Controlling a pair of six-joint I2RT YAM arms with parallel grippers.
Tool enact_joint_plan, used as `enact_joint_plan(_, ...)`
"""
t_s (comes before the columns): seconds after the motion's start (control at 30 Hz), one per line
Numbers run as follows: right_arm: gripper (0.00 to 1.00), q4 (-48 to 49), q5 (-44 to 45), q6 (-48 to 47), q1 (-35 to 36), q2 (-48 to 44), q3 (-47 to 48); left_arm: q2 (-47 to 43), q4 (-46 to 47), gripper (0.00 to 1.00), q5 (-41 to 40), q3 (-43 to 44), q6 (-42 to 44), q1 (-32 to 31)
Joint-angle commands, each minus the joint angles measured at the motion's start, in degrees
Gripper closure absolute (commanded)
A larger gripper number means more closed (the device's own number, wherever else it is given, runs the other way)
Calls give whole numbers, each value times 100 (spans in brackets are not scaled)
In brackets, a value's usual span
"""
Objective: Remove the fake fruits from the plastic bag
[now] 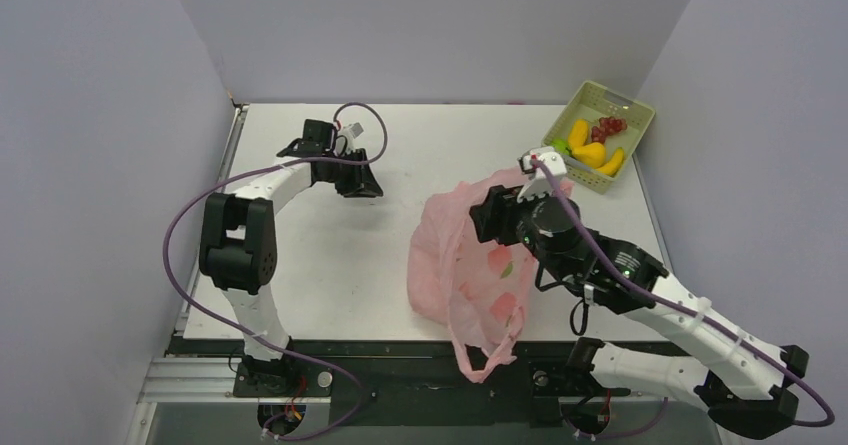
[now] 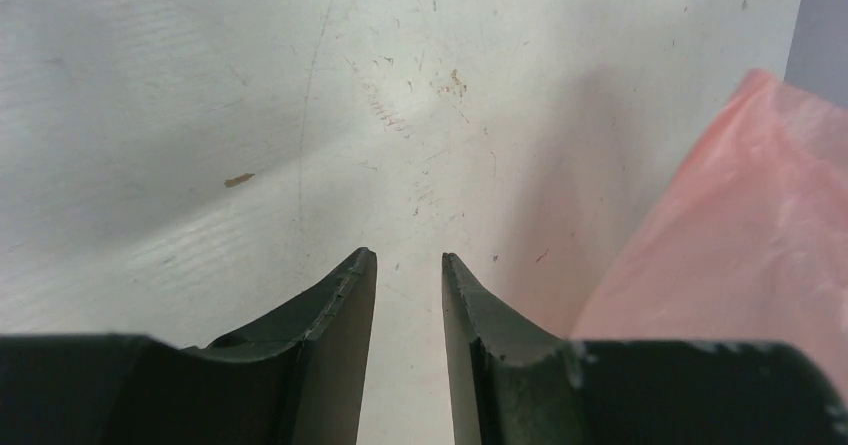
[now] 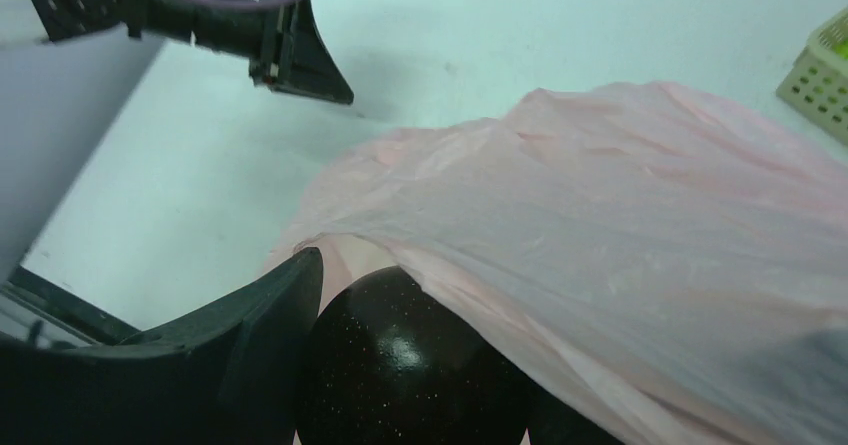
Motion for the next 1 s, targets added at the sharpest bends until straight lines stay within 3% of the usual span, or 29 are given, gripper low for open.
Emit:
enact_joint_plan(0.0, 100, 638, 170, -286, -189, -414, 400, -605, 42, 71, -315, 187, 150, 253)
enact_joint_plan(0.23, 100, 1195, -1189, -96, -772, -15, 698, -919, 141, 70, -273, 77, 69, 363)
enact_joint_plan(0.33, 100, 1397, -1490, 81, -827, 551, 639, -1014, 242, 70, -169, -21, 25, 362)
enact_joint_plan(0.47, 100, 2132, -2674, 609, -867, 1297, 533, -1084, 313, 69, -83, -81, -4, 362)
enact_joint_plan(0.67, 100, 4311, -4695, 2092, -871, 2317, 583, -1171, 373, 69, -12, -127, -24, 396)
enact_joint_plan(0.77, 100, 5176, -5209, 2879, -874, 2524, 361, -1266, 432, 69, 4, -200, -52, 486)
enact_joint_plan(0.83, 100, 4726, -5155, 2583, -873, 2515, 338, -1329, 485, 69, 28, -257, -88, 535)
enact_joint_plan(0.9, 100, 3421, -4547, 1766, -885, 2456, 452, -1367, 534, 69, 70, -293, -128, 564)
enact_joint_plan(0.97, 100, 1713, -2938, 1028, -889, 2316, 468, -1376, 577, 69, 125, -298, -165, 577)
